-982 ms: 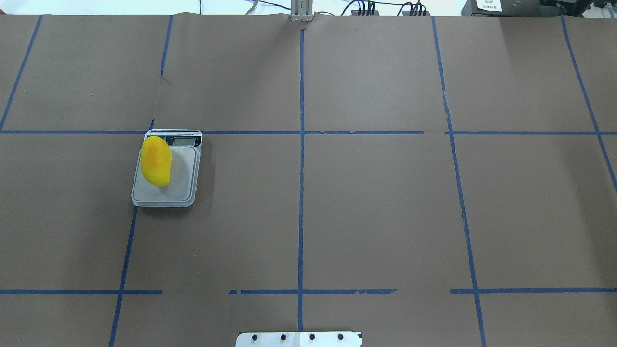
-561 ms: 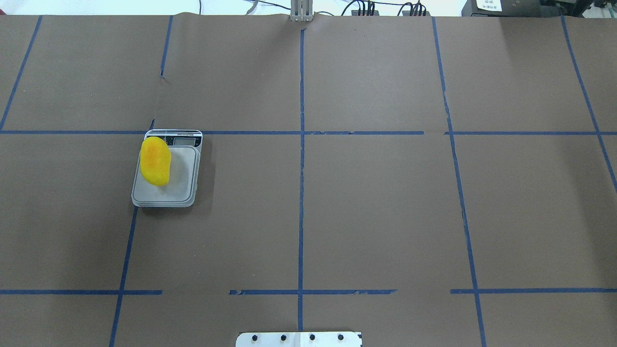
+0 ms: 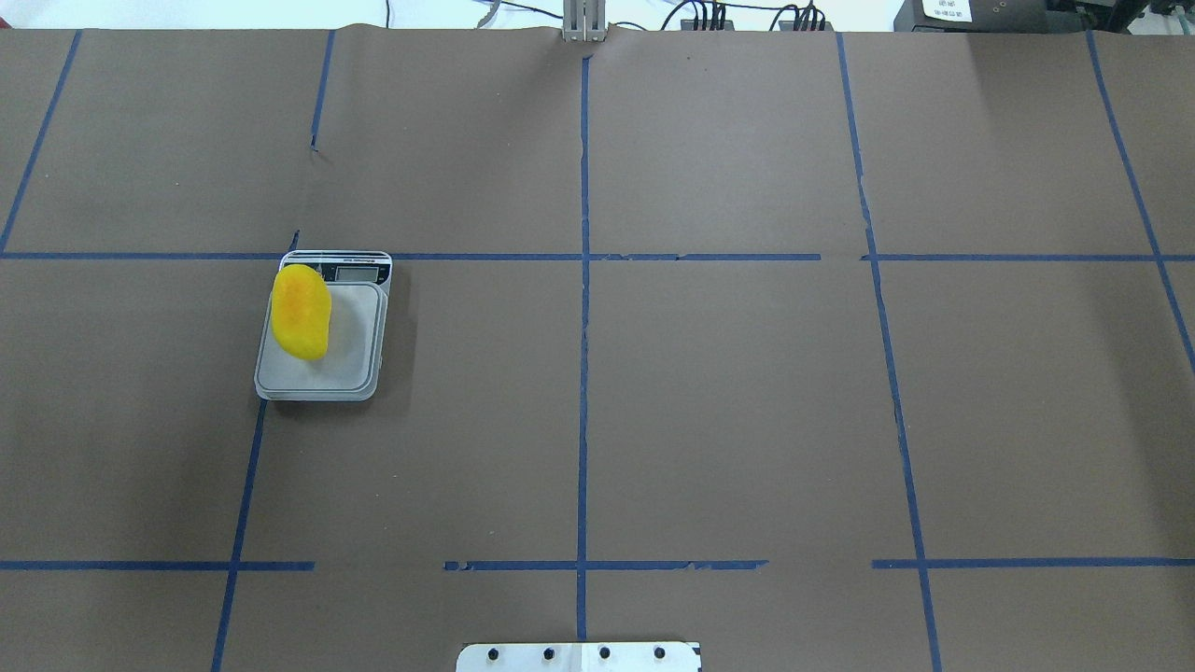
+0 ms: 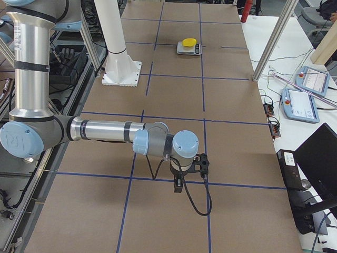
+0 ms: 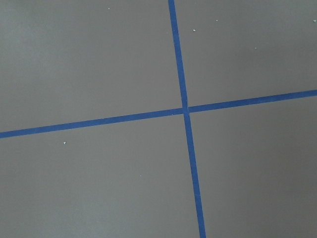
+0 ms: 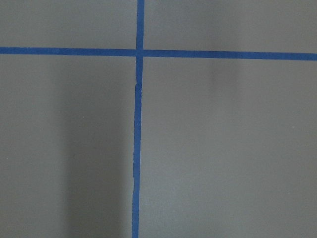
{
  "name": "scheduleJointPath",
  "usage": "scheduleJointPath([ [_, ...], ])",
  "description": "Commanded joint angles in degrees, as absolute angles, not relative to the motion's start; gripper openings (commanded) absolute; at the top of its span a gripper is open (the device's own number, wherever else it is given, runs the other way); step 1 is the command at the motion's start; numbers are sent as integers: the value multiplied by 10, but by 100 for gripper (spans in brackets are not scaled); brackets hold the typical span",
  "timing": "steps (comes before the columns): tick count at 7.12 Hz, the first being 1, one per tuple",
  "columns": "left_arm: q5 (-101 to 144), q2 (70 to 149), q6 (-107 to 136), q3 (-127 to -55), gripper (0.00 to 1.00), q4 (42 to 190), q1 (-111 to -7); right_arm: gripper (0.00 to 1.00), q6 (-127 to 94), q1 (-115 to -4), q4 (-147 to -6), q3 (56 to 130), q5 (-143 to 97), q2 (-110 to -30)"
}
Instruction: Weigh mango
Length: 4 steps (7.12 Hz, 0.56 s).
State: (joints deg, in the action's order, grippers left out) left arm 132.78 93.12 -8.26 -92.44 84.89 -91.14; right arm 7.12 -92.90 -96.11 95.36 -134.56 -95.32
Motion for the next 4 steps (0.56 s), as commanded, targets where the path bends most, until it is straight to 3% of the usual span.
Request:
scheduleJointPath([
  [1, 1328, 919, -83, -924, 100, 849, -911, 100, 71, -929, -961, 954, -1346, -953],
  [4, 1329, 898, -83, -924, 100, 852, -911, 100, 70, -929, -962, 954, -1346, -953],
])
